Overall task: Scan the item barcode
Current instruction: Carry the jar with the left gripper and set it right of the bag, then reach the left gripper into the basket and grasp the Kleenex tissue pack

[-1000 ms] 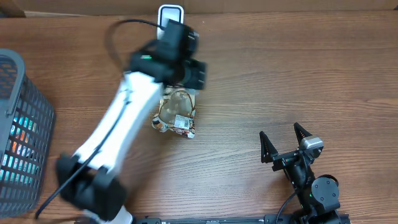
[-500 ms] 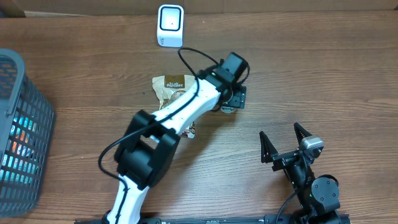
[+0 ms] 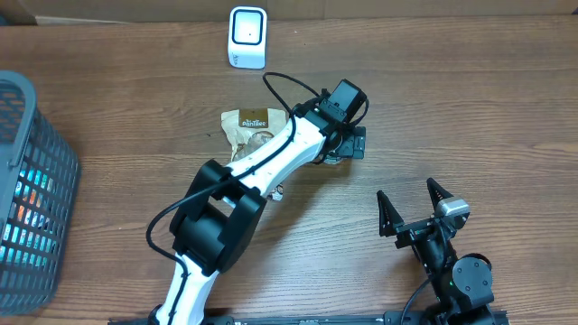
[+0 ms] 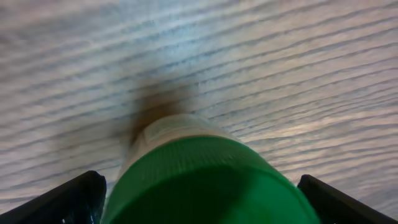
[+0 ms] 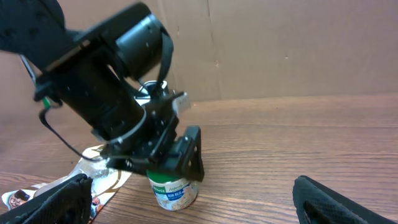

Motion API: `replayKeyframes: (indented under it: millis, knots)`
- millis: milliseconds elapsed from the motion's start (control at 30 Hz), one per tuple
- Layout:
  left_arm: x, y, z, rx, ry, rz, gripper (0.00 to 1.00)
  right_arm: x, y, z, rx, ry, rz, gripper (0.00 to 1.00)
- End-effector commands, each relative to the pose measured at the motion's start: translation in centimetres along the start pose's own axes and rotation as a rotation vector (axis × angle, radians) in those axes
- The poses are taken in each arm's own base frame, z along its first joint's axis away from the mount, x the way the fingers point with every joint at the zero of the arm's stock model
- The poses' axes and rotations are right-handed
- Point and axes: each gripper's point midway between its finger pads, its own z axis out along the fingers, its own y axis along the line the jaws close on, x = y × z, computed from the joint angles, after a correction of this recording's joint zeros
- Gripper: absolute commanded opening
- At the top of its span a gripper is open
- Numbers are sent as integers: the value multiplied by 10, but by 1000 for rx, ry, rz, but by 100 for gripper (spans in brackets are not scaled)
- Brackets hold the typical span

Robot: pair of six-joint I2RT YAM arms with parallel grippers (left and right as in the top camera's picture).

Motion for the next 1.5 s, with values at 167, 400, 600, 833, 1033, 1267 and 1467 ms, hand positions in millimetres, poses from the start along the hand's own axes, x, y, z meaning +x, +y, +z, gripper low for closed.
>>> replayKeyframes:
  millis: [167,400,600,833,1033,1267,1467]
  knots:
    - [-75,3,-183,92,-359,39,100,2,-1,0,4,-4,-8,100]
    - [-68,70,-258,65,-384,-42,100,2,-1,0,4,-4,-8,100]
    - [-63,155,-316,52,-426,-153,100,2,-1,0,4,-4,-8,100]
    - [-44,276,-386,26,-518,-414,99,2,-1,0,4,-4,-8,100]
    - [-16,368,-456,-32,-708,-653,100,2,-1,0,4,-4,-8,100]
    - [40,454,-481,-239,-766,-1004,97,2,-1,0,4,-4,-8,100]
    - [85,506,-446,-428,-588,-1245,91,2,-1,0,4,-4,-8,100]
